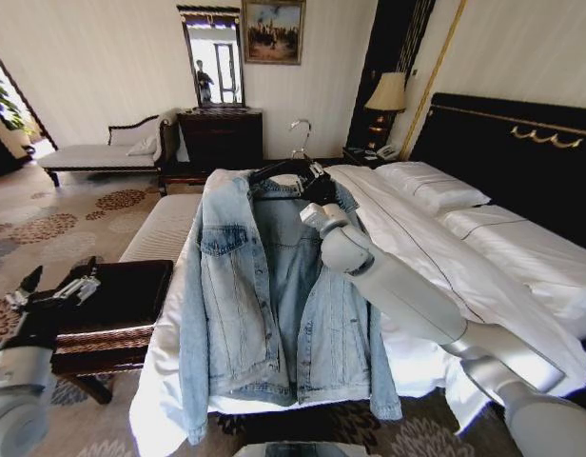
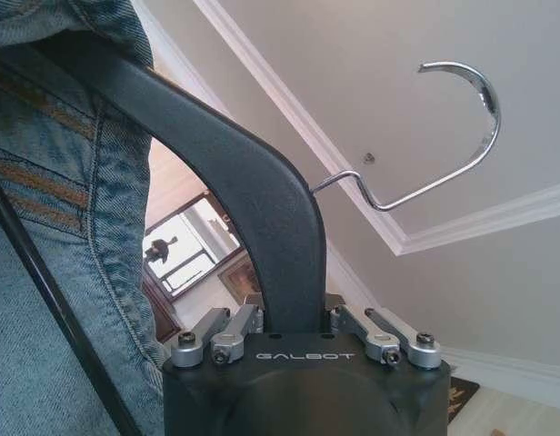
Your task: Pick up the clothes from the bed and hang them on the clothes hanger.
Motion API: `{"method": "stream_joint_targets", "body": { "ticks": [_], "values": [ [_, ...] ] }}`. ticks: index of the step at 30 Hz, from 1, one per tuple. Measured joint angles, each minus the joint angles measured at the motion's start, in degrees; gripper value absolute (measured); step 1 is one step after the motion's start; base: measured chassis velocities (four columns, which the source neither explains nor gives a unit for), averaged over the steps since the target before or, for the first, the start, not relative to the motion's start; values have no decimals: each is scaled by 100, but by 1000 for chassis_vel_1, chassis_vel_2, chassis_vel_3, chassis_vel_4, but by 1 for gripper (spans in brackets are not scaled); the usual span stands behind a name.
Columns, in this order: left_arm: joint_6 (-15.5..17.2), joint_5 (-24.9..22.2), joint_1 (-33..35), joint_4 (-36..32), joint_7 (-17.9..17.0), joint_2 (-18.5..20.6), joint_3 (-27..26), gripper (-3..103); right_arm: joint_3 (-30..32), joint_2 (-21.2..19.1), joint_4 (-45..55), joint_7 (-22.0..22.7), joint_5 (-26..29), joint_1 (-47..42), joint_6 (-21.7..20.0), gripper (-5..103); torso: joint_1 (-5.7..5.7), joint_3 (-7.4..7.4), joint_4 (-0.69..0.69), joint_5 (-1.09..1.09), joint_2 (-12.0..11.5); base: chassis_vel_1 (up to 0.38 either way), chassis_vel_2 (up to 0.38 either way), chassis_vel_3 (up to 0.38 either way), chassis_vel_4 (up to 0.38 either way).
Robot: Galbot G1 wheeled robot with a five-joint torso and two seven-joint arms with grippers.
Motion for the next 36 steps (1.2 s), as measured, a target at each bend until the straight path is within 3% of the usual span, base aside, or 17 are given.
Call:
{"method": "stream_joint_targets", "body": {
  "ticks": [15,29,36],
  "values": [
    [-208,222,-16,267,83,-219,250,100,123,-634,225,-159,170,1048,164,26,0,0,0,0,0,0,0,0,0],
    [-284,615,6,268,109,-314,552,100,-118,-943,74,-215,799,2313,234,26,0,0,1,-1,0,0,0,0,0],
    [-314,653,133,136,146,-305,557,100,-165,-1161,119,-275,1040,2508,317,26,0,0,1,-1,0,0,0,0,0]
  ]
}}
